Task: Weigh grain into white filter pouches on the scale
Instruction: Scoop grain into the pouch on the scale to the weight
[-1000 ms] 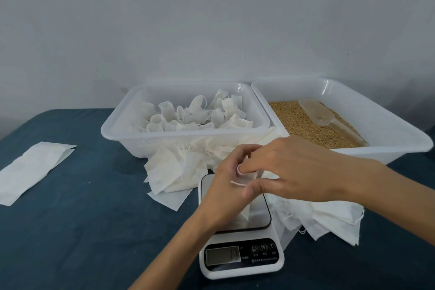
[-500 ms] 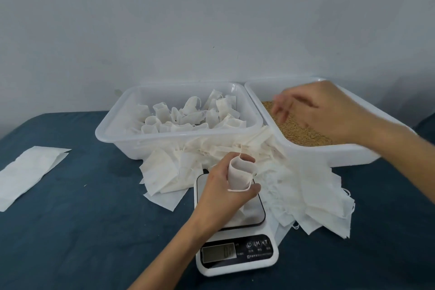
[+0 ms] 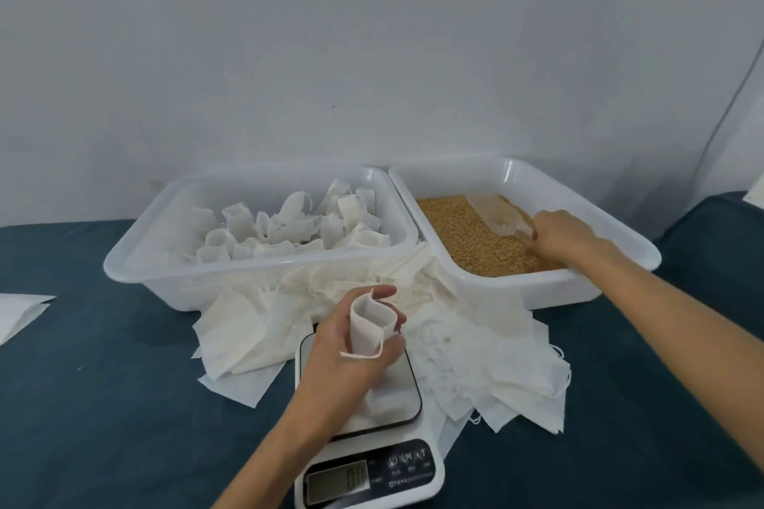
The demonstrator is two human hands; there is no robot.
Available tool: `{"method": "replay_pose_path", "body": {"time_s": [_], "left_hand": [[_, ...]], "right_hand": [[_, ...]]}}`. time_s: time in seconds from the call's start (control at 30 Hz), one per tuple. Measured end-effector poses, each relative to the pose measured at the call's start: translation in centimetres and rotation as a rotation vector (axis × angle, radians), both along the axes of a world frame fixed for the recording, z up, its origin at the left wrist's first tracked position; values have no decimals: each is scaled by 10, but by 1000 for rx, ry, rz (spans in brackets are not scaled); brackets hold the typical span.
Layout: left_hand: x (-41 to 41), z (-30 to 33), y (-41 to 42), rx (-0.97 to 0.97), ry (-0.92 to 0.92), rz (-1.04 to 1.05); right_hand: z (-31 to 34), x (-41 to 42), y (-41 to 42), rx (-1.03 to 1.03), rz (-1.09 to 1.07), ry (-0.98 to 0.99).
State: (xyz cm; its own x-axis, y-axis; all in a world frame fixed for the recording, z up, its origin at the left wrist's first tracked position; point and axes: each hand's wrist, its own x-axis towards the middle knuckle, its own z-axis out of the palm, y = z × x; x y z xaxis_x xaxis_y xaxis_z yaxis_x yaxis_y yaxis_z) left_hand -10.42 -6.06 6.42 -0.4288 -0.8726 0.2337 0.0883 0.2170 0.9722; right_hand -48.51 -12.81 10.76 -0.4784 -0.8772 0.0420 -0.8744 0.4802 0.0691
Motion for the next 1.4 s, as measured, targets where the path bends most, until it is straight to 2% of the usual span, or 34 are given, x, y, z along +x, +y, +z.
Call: {"method": "replay_pose_path", "body": {"time_s": [0.1, 0.37, 0.47, 0.73, 0.97, 1.07, 1.27, 1.4], "left_hand": [[0, 2, 1, 30, 28, 14], [0, 5, 0, 37, 51, 37], [0, 4, 0, 29, 26, 41], [0, 4, 2, 28, 17, 23], [1, 5, 2, 26, 4, 36], [1, 5, 1, 30, -6, 46], [2, 6, 0, 28, -19, 53], [3, 5, -1, 25, -12, 57]], "right_hand": [[1, -2, -4, -92, 6, 12], [-3, -11, -19, -23, -1, -93], [-2, -11, -17, 31, 30, -47], [32, -12, 12, -26, 118, 32], [85, 8, 26, 224, 190, -144], [72, 33, 17, 256, 220, -112], [25, 74, -23, 65, 210, -40], [6, 87, -45, 8, 191, -76]]}}
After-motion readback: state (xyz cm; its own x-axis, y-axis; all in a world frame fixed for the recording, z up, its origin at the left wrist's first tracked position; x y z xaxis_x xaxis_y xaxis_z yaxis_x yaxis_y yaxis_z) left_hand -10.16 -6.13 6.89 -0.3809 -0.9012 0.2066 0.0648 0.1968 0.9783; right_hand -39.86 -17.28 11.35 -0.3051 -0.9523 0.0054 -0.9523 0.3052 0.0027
